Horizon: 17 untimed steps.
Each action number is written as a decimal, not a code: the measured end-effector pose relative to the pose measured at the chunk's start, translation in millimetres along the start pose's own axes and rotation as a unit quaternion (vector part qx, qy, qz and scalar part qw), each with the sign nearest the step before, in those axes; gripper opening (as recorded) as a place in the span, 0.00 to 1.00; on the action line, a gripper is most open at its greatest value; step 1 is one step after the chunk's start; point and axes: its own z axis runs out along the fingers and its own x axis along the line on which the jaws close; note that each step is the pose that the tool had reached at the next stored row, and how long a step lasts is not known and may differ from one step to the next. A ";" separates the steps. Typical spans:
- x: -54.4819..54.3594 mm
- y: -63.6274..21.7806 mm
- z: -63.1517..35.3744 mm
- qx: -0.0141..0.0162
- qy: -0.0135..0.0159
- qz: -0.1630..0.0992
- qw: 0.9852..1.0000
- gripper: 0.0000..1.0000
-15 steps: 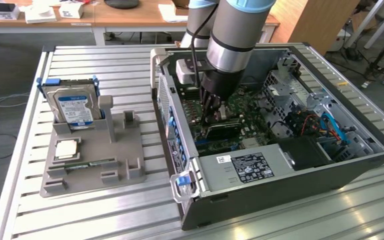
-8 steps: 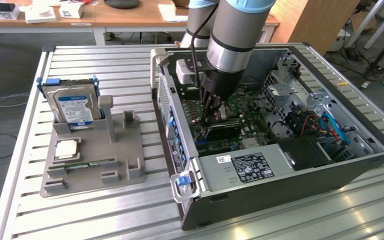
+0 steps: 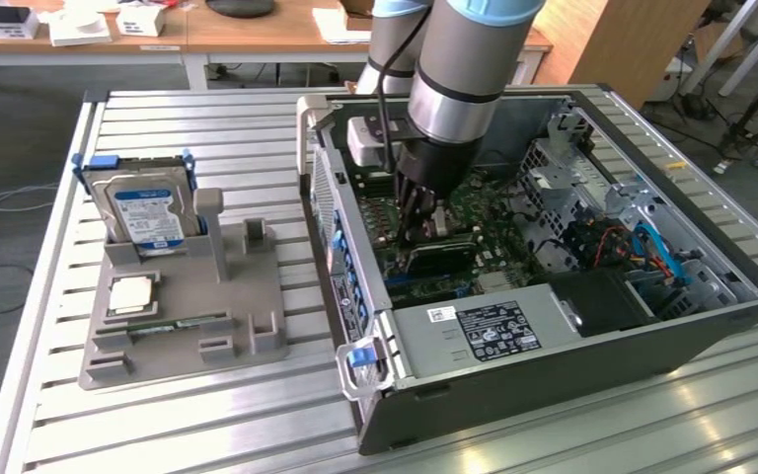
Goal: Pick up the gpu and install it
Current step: 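Press down on the gpu until it lock into place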
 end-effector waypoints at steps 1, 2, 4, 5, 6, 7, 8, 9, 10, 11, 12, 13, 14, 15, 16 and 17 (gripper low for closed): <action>0.0 0.1 -1.9 0.000 0.000 0.000 1.000 0.11; 0.2 0.4 -4.7 -0.001 0.001 0.000 1.000 0.11; 0.0 0.5 -9.1 -0.001 0.001 0.000 1.000 0.11; 0.0 0.6 -10.4 -0.001 0.001 0.000 1.000 0.11; 0.0 0.6 -10.8 -0.001 0.001 0.000 1.000 0.11; 0.0 0.5 -10.7 -0.001 0.001 0.000 1.000 0.11; 0.0 0.5 -10.8 -0.001 0.001 0.000 1.000 0.11; 0.0 0.5 -10.8 -0.001 0.001 0.000 1.000 0.11; 0.0 0.6 -10.9 -0.001 0.001 0.000 1.000 0.11; 0.0 1.2 -11.0 -0.001 0.001 0.000 1.000 0.11; 0.0 2.8 -11.0 -0.001 0.001 0.000 1.000 0.11; 0.0 4.7 -10.9 -0.001 0.001 0.000 1.000 0.11; 0.0 6.7 -10.8 0.000 0.001 0.000 1.000 0.11; 0.0 8.7 -10.8 0.000 0.001 0.000 1.000 0.11; 0.0 10.5 -10.7 0.001 0.001 0.000 1.000 0.11; -0.1 12.2 -10.6 0.001 0.001 0.000 1.000 0.11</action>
